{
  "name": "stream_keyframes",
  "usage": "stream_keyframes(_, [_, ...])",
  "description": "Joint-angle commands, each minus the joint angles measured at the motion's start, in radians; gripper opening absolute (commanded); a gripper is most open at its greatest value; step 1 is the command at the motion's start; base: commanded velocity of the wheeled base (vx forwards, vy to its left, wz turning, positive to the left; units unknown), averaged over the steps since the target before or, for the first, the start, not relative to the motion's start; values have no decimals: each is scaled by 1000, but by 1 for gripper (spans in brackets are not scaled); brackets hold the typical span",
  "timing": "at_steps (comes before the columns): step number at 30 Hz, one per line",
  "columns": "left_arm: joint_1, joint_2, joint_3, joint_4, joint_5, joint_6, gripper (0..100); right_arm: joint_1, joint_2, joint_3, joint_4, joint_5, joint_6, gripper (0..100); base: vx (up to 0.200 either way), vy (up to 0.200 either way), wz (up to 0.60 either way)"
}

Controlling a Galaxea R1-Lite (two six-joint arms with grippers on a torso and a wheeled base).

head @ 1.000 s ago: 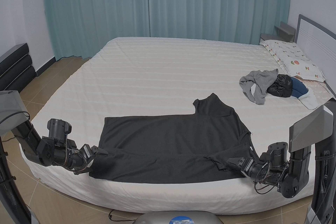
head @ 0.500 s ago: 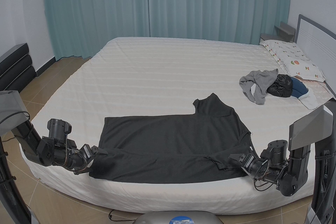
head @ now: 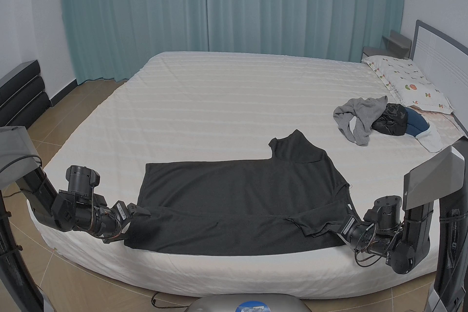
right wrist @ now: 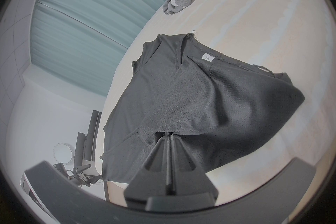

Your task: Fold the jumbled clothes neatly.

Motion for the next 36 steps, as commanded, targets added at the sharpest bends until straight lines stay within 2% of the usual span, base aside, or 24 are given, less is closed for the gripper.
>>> stream_keyframes(1, [0,0,0,0,0,0,100,3,-16,13,-12,1,8,0,0,0,0])
stream_keyframes(10, [0,0,0,0,0,1,100,13,-86,88,-10,4,6,0,0,0,0])
stream_keyframes(23, [0,2,0,0,1,1,100,22,-68,142,-10,11,-14,0,0,0,0])
stream_keyframes(24, [0,2,0,0,1,1,100,22,-65,148,-10,13,-23,100,0,0,0])
stream_keyframes(26, [0,2,0,0,1,1,100,23,-63,153,-10,13,-29,100,0,0,0])
stream_keyframes(27, [0,2,0,-2,1,1,100,22,-56,168,-10,13,-63,100,0,0,0])
stream_keyframes(36, [0,0,0,0,1,1,100,5,-140,158,-10,4,-66,100,0,0,0])
